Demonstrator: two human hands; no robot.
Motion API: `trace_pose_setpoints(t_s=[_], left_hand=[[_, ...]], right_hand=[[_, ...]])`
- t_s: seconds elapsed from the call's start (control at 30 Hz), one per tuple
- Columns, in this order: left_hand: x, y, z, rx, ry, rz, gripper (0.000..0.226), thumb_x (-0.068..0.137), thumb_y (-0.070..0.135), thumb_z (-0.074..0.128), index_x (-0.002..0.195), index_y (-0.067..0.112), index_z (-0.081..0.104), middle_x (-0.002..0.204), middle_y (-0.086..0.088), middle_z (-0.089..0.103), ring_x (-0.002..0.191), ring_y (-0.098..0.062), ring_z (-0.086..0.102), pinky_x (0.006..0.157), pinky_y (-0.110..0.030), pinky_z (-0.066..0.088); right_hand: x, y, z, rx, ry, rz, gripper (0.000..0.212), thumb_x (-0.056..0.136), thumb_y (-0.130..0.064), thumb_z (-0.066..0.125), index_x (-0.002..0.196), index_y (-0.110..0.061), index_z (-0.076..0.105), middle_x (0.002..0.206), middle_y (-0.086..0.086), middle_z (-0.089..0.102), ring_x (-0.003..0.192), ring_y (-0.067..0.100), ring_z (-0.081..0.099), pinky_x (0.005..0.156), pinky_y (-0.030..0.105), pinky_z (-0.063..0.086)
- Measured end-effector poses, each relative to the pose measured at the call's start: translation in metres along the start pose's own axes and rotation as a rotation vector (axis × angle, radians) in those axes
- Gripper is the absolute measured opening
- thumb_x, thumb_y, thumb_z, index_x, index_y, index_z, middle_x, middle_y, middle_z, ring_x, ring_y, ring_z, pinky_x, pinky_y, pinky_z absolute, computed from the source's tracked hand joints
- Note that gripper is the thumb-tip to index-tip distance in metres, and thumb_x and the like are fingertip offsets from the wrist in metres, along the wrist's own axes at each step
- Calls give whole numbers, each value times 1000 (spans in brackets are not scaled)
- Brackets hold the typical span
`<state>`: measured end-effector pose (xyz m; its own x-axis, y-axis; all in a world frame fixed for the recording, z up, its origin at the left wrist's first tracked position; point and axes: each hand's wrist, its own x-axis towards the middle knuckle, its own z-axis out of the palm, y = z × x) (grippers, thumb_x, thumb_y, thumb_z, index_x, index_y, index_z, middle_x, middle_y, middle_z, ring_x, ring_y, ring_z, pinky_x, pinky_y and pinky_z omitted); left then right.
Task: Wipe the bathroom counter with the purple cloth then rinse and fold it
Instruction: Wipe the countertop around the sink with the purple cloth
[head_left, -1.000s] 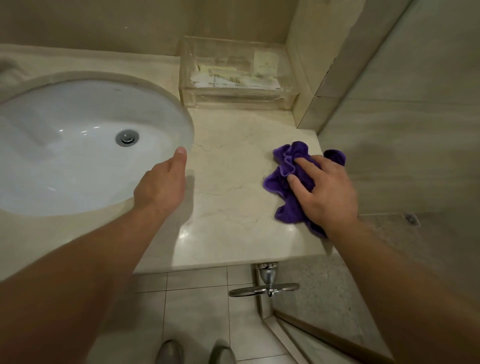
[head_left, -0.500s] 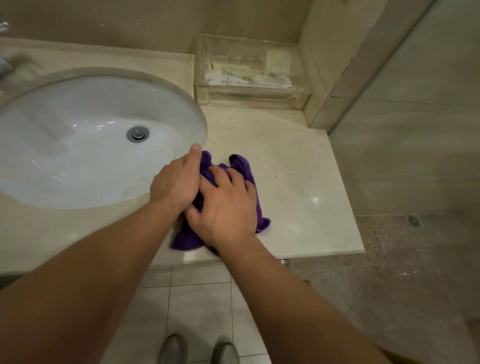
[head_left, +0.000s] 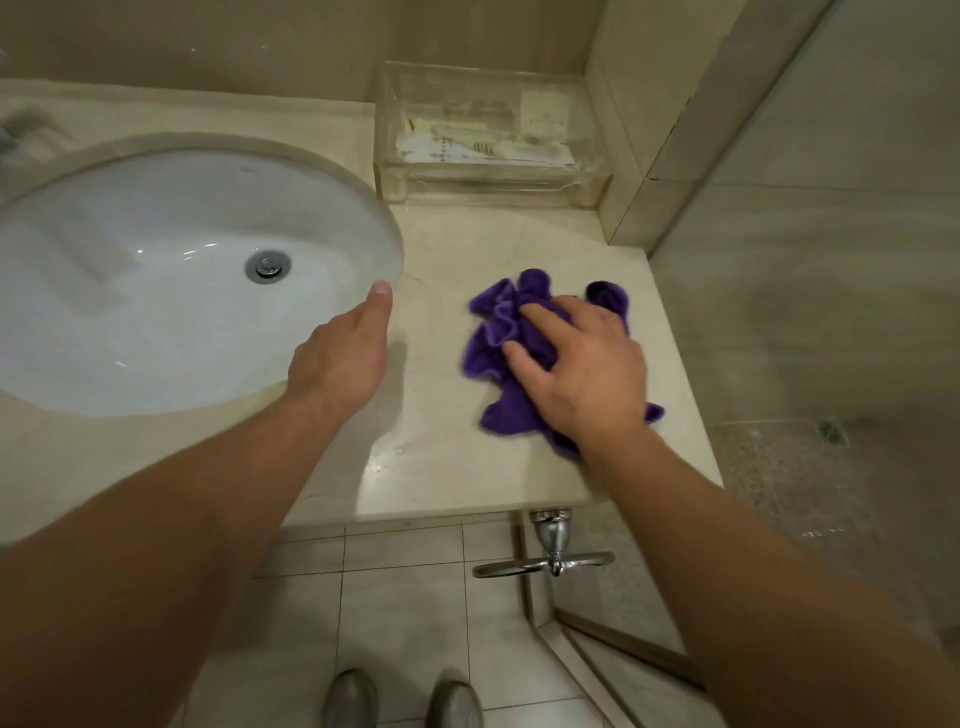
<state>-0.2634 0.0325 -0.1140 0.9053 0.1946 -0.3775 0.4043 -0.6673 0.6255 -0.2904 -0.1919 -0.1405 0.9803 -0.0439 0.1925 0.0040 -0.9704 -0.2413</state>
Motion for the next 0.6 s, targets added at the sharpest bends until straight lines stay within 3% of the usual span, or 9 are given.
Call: trace_pose_setpoints(t_s=[0.27, 0.4, 0.6], left_hand=[[5, -3, -2, -25, -40, -1, 69, 97, 67, 14, 141, 30, 52, 139, -8, 55, 126, -33, 48, 109, -45, 34], [2, -1, -1, -23, -44, -4, 69, 97, 67, 15, 140, 26, 52, 141, -8, 54, 128, -33, 47, 110, -47, 34], [-1, 2, 0, -45, -46, -4, 70, 100, 63, 16, 141, 20, 51, 144, -10, 52, 131, -32, 46, 110, -44, 33]], right_hand=[[-15, 71, -24, 12, 72, 126, 55, 91, -65, 48, 134, -35, 62, 140, -4, 58, 129, 25, 51, 102, 41, 45], [-19, 43, -16, 3, 84, 122, 54, 88, -64, 52, 129, -32, 67, 135, -1, 62, 124, 28, 54, 101, 41, 47], [-35, -47, 3, 59, 39, -107, 52, 85, -60, 57, 125, -29, 69, 130, 3, 66, 120, 32, 57, 98, 46, 48]])
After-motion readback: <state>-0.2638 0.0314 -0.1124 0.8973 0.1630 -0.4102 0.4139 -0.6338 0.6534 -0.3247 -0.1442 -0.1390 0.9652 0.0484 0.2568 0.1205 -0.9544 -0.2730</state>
